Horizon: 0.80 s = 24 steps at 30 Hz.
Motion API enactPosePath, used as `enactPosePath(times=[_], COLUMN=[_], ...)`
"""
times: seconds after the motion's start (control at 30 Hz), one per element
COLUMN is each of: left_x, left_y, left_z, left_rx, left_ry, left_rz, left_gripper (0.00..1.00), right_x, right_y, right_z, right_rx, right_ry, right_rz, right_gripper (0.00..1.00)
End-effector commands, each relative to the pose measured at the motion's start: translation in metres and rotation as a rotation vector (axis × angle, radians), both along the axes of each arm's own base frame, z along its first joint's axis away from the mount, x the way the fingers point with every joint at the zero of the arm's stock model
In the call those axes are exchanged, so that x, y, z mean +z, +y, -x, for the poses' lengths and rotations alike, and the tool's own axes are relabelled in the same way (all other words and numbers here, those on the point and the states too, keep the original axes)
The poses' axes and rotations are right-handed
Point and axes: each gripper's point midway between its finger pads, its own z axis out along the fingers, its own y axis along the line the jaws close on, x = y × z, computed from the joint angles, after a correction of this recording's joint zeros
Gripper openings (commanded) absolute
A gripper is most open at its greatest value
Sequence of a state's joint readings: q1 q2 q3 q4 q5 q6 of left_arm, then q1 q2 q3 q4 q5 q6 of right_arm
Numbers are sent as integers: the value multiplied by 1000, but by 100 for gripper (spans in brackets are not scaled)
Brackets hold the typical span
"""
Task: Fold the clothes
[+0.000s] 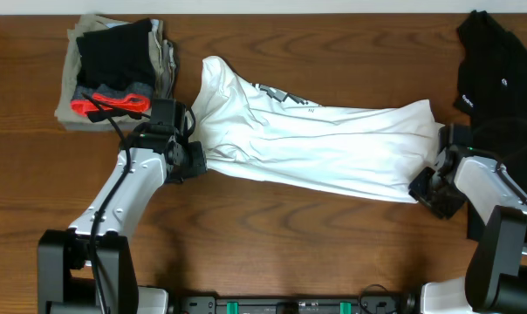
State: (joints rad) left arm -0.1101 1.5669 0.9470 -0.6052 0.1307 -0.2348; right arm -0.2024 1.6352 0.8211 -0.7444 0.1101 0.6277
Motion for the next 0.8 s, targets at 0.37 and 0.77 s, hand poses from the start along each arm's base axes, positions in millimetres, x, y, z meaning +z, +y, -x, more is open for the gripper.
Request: enactPosePath(times=[0.37,0.77], left_x=[7,43], left_y=[3,6], left_z=[-5,18], left_rx=[-5,-3], left_ry=[-24,-53], left_rz=[-13,-10], left_gripper=[6,6], right_x=[-7,46], right_y=[-21,-24], right_z=[3,19], right_rx=[-94,-74], right_ry=[-10,-83], right_rz=[69,65], right_gripper=[1,1])
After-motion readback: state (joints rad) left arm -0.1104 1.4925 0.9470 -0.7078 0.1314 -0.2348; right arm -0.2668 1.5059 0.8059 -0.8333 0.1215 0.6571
